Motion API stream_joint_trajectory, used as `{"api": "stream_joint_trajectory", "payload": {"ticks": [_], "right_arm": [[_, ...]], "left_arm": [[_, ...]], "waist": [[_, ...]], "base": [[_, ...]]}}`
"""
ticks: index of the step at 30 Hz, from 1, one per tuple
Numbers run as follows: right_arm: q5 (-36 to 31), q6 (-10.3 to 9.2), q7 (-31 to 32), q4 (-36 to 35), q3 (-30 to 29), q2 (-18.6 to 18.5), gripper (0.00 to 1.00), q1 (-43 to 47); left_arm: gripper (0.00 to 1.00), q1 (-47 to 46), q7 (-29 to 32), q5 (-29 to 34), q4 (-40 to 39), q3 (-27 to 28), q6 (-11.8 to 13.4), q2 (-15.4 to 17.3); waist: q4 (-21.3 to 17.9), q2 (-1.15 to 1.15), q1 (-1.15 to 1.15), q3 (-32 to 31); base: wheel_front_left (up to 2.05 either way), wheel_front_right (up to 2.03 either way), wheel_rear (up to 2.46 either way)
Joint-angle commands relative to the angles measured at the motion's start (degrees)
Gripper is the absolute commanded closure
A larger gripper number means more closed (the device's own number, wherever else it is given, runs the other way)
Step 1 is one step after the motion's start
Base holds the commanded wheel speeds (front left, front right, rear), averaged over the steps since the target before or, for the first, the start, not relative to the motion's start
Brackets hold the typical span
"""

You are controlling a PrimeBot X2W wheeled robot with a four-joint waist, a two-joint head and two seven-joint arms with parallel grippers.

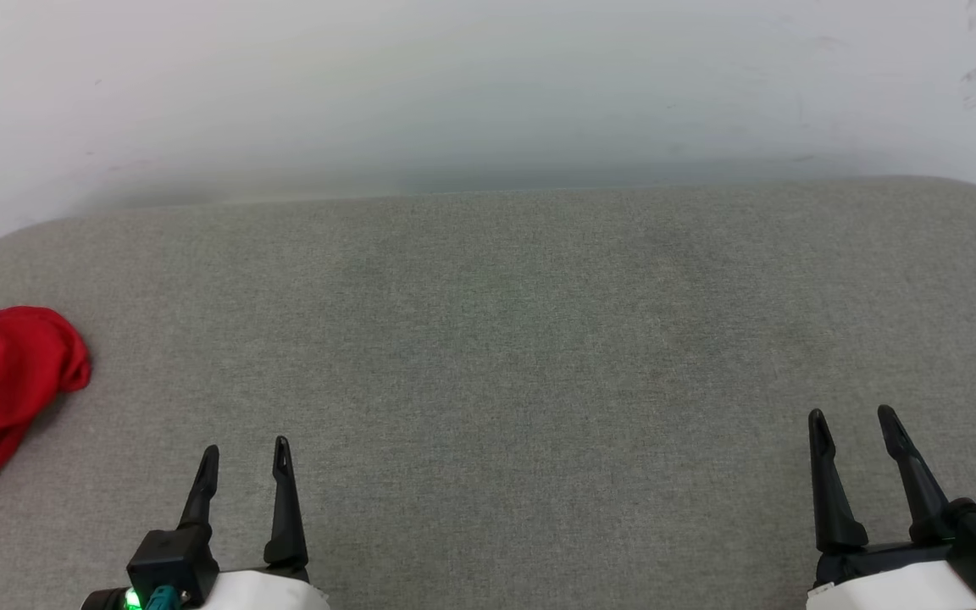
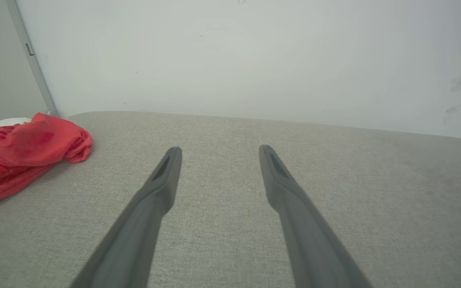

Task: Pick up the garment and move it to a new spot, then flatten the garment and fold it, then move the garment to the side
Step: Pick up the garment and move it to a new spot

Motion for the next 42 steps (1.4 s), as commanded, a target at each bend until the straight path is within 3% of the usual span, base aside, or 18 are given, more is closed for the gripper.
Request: {"api": "stream_joint_trajectory", "payload": {"ticks": [1,16,42], "right_arm": [[0.1,-0.02,-0.1,0.1,0.1,0.0,0.0,0.8],[-0.6,-0.02,-0.1,-0.5,0.9,0.0,0.0,1.1],[-2.1,-0.02,-0.1,-1.2,2.2,0.0,0.0,2.5]], "left_arm": [[0.0,0.1,-0.3,0.0,0.1,0.0,-0.1,0.1],[0.0,-0.9,-0.3,0.6,0.5,0.7,0.6,0.1],[0.0,1.7,-0.2,-0.7,-0.4,2.1,3.2,0.1]], "waist": [[0.0,0.0,0.0,0.0],[3.7,0.0,0.0,0.2],[21.8,0.0,0.0,-1.2]], "base": [[0.0,0.0,0.0],[0.0,0.0,0.0],[0.0,0.0,0.0]]}}
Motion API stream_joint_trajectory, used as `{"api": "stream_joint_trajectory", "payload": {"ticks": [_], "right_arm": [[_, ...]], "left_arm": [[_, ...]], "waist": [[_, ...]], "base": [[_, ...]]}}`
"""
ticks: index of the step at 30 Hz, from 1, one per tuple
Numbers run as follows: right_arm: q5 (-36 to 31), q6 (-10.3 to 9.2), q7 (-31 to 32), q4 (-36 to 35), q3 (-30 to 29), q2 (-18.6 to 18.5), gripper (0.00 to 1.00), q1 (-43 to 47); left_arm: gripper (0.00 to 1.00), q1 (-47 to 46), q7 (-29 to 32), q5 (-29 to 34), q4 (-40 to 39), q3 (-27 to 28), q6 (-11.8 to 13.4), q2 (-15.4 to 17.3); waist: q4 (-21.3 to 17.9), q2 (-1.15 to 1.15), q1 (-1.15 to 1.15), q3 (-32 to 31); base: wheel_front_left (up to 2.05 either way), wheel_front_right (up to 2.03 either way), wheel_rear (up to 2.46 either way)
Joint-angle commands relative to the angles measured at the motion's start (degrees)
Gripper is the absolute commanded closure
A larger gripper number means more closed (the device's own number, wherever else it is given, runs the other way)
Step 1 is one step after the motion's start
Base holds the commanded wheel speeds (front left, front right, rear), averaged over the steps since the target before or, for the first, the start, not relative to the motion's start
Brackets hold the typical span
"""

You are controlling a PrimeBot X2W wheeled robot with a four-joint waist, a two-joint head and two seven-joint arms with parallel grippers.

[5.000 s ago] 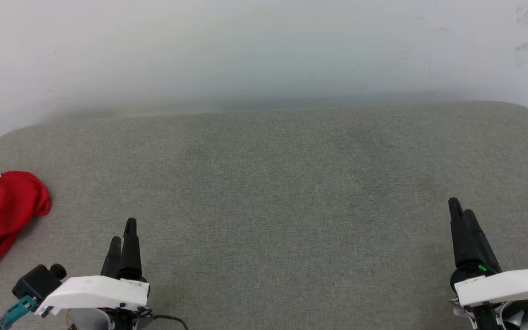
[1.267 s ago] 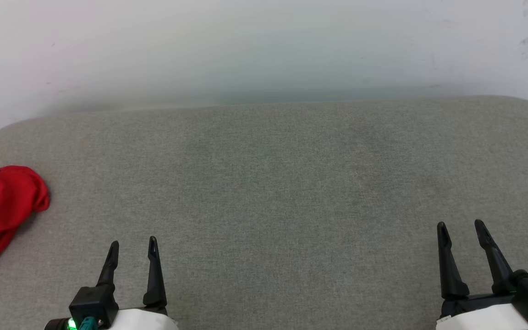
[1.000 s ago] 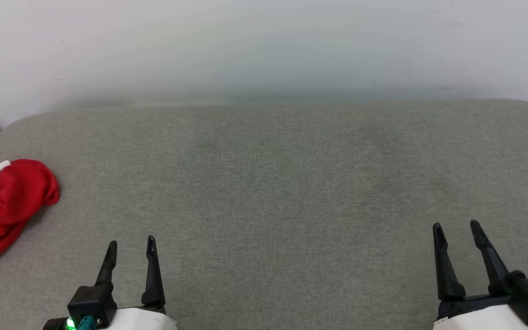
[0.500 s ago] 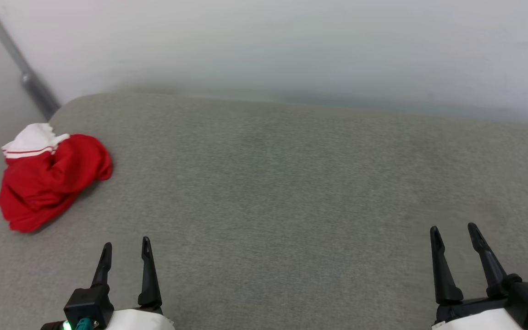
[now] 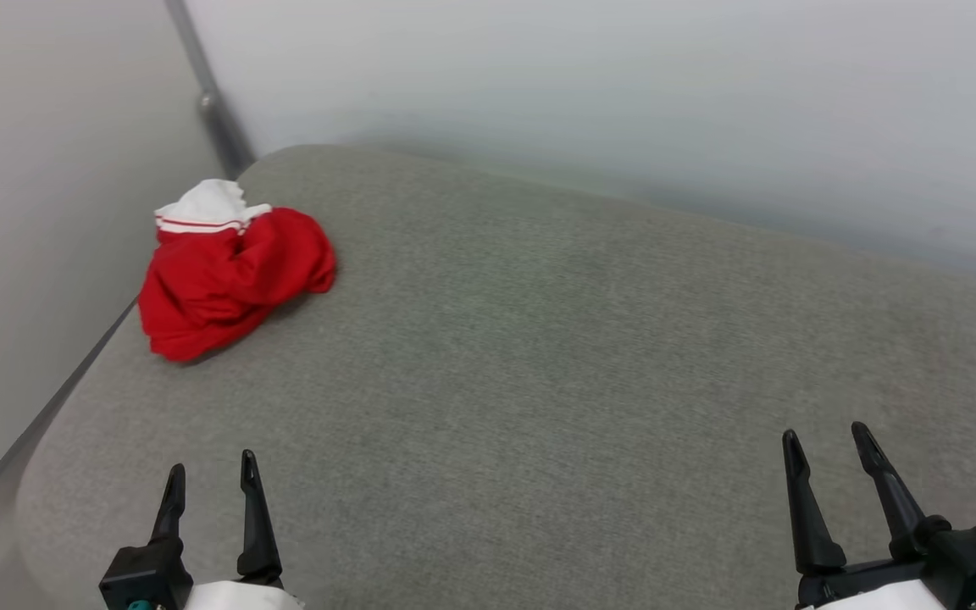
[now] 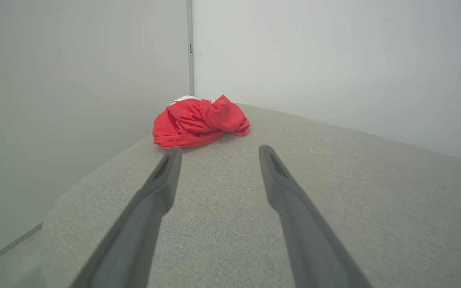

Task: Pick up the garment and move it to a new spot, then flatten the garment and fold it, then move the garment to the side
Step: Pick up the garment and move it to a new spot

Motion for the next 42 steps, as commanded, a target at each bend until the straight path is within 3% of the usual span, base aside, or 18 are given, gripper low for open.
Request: {"api": "stream_joint_trajectory", "payload": {"ticks": [1,13,21,25,33,42], "right_arm": [[-0.1,-0.02,-0.1,-0.3,0.0,0.0,0.0,0.5],[-0.6,-0.02,-0.1,-0.2,0.6,0.0,0.0,0.0],[-1.9,-0.02,-0.1,-0.7,0.7,0.0,0.0,-1.4],[-3.3,-0.02,-0.1,-1.4,0.1,0.0,0.0,-2.7],[-6.9,-0.02,-0.1,-4.4,-2.3,0.0,0.0,-7.0],[-10.4,-0.02,-0.1,-8.9,-3.7,0.0,0.0,-11.5]], "left_arm": [[0.0,0.3,-0.2,-0.3,0.0,0.2,0.2,0.1],[0.0,-0.2,-0.2,-2.0,0.5,2.8,-1.0,0.1],[0.0,-7.0,-0.2,-2.9,3.1,10.3,-7.4,0.1],[0.0,-13.8,-0.2,-3.0,5.5,14.4,-10.5,2.0],[0.0,-30.4,-0.2,-8.3,13.7,18.4,-13.2,7.5],[0.0,-47.8,2.4,-14.7,27.4,15.9,-13.9,20.2]], "waist": [[1.8,0.0,0.0,0.0],[4.3,0.0,0.0,0.5],[2.2,0.0,0.0,2.7],[0.8,0.0,0.0,5.4],[-2.3,0.0,0.0,14.4],[-5.5,0.0,0.0,23.9]], "base": [[0.0,0.0,0.0],[0.0,0.0,0.0],[0.0,0.0,0.0],[0.0,0.0,0.0],[0.0,0.0,0.0],[0.0,0.0,0.0]]}}
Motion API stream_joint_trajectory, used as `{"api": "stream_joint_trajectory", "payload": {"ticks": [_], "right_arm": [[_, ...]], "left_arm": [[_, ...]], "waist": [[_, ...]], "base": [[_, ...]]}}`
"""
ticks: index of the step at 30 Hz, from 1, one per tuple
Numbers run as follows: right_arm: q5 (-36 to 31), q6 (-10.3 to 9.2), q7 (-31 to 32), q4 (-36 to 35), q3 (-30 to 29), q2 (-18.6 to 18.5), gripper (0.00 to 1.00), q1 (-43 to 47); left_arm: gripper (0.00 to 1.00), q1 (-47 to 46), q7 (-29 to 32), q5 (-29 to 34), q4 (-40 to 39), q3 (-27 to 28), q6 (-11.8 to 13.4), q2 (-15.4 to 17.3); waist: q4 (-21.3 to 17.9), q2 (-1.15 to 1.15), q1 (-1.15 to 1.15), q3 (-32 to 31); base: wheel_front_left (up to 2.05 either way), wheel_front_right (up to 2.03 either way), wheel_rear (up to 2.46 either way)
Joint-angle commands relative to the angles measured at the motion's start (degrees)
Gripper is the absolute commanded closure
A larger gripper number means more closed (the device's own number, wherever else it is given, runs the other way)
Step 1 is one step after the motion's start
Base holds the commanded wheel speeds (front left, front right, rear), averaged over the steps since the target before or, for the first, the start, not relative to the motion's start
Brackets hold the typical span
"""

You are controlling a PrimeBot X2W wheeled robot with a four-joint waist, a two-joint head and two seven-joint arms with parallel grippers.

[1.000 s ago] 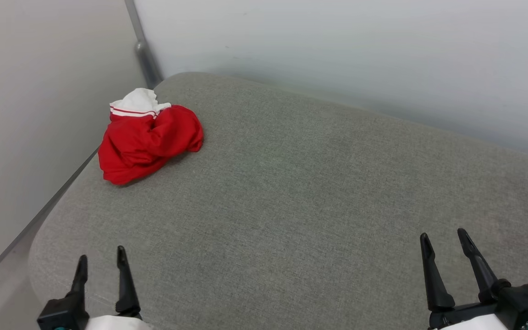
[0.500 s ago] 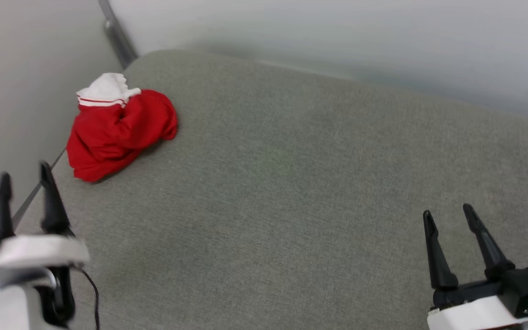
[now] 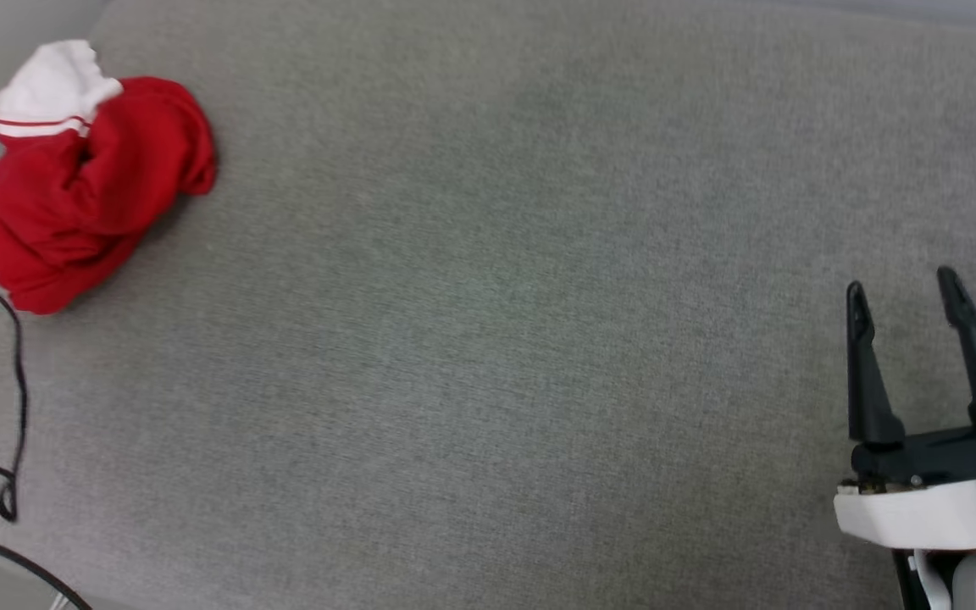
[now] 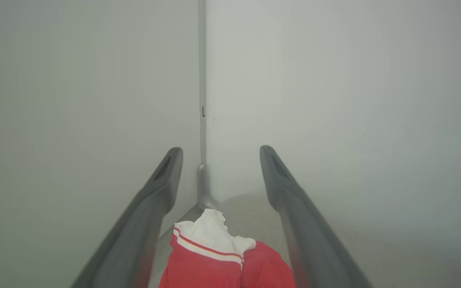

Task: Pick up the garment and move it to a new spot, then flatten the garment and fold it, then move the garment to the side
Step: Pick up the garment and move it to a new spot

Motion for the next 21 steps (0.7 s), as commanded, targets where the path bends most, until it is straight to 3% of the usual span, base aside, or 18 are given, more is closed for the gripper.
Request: {"api": "stream_joint_trajectory", "payload": {"ticks": [1,10,16,21], "right_arm": [[-0.8,-0.03,-0.1,-1.2,-0.1,0.0,0.0,-1.8],[-3.8,-0.03,-0.1,-5.9,-0.3,0.0,0.0,-3.7],[-5.6,-0.04,-0.1,-8.5,1.1,-0.2,0.0,-5.1],[-6.1,-0.04,-0.1,-9.9,1.3,-0.7,0.0,-5.9]], "left_arm": [[0.0,-2.9,1.3,-2.3,1.6,-1.1,0.0,2.0],[0.0,-11.1,19.2,-18.1,10.6,-10.3,0.0,13.5],[0.0,-11.2,35.8,-31.2,13.6,-14.1,0.0,17.3],[0.0,-8.6,46.9,-37.3,12.9,-18.6,0.0,19.5]], "waist": [[-2.2,0.0,-0.01,4.3],[-3.5,0.0,-0.01,10.5],[-4.0,0.0,-0.01,13.2],[-4.2,0.0,-0.01,15.2]], "base": [[0.0,0.0,0.0],[0.0,0.0,0.0],[0.0,0.0,0.0],[0.0,0.0,0.0]]}}
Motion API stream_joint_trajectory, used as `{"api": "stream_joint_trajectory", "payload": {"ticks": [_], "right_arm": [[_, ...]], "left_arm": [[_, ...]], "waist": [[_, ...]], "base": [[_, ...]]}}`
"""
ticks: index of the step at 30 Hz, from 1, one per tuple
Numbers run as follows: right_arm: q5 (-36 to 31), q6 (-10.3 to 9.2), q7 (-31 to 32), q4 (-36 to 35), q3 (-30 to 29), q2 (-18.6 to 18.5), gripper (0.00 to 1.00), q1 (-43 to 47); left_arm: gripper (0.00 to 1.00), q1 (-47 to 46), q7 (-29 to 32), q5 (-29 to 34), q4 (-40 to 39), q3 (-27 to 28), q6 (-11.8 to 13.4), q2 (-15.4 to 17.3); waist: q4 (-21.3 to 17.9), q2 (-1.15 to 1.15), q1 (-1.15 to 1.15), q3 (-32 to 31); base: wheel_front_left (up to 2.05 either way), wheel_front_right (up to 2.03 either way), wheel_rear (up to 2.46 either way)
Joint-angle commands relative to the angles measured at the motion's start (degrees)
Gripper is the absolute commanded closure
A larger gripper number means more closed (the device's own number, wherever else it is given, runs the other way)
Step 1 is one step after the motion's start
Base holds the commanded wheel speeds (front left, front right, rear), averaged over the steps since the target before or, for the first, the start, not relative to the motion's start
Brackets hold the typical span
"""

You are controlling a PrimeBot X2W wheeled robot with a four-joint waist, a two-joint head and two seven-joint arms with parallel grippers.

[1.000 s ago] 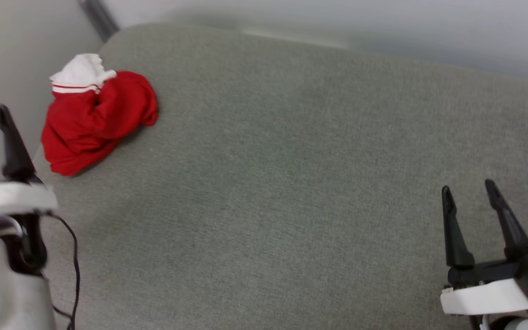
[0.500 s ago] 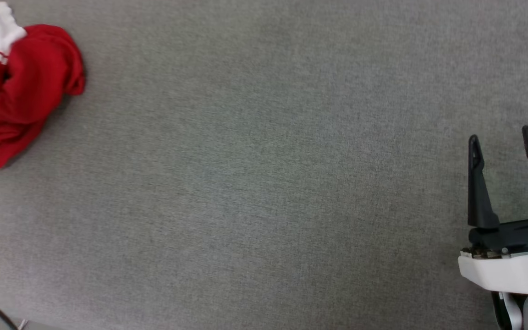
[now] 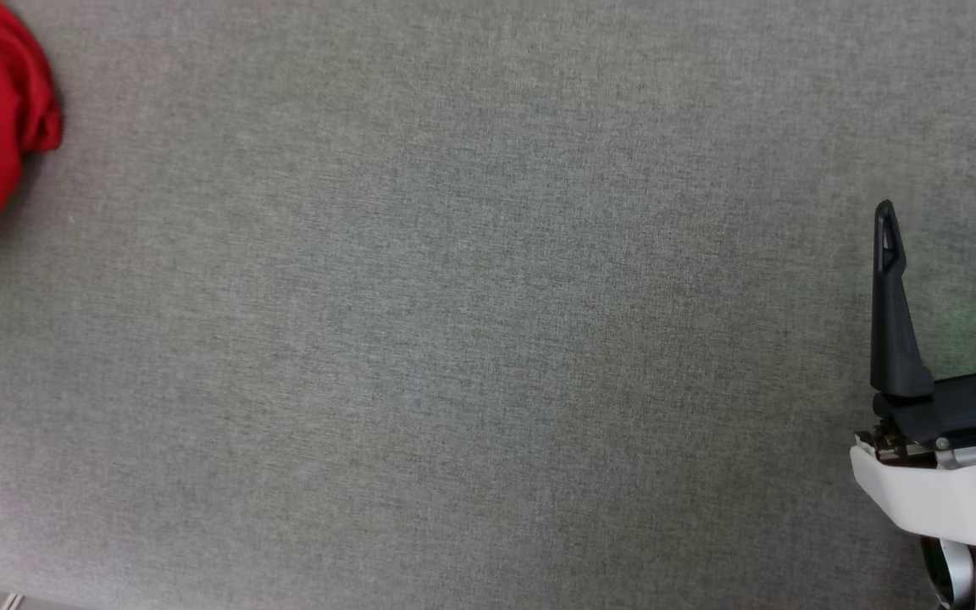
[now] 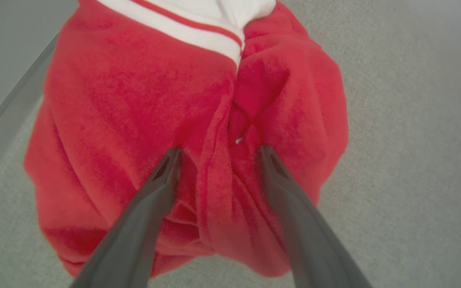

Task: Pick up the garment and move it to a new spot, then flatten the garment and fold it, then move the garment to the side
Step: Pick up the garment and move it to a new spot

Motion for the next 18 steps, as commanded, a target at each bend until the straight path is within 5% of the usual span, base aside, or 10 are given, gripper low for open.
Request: {"api": "stream_joint_trajectory", "payload": {"ticks": [1,8,9,11,18], "right_arm": [[-0.5,-0.03,-0.1,-0.5,0.1,-0.5,0.0,-0.8],[-0.7,-0.03,-0.1,-0.9,0.6,-0.7,0.0,-1.4],[-0.8,-0.04,-0.1,-0.8,0.7,-0.8,0.0,-1.5],[-0.8,-0.04,-0.1,-0.5,0.9,-0.8,0.0,-1.7],[0.1,-0.04,-0.1,0.7,1.7,-0.4,0.0,-1.8]], "left_arm": [[0.0,1.0,2.1,-1.2,0.1,-1.3,0.0,0.3],[0.0,2.6,6.2,-2.5,2.4,-7.9,0.0,-1.5],[0.07,2.7,6.4,-1.9,2.4,-8.9,0.0,-1.6],[1.0,2.4,5.3,-1.9,2.4,-9.9,0.0,-1.4],[1.0,-0.6,-0.3,-0.9,0.5,-11.4,0.0,3.2]], "waist": [[-0.1,0.0,-0.01,1.0],[-0.2,0.0,-0.01,2.5],[-0.3,0.0,-0.01,2.5],[-0.4,0.0,-0.01,2.4],[-0.7,0.0,-0.01,-0.2]], "base": [[0.0,0.0,0.0],[0.0,0.0,0.0],[0.0,0.0,0.0],[0.0,0.0,0.0],[0.0,0.0,0.0]]}}
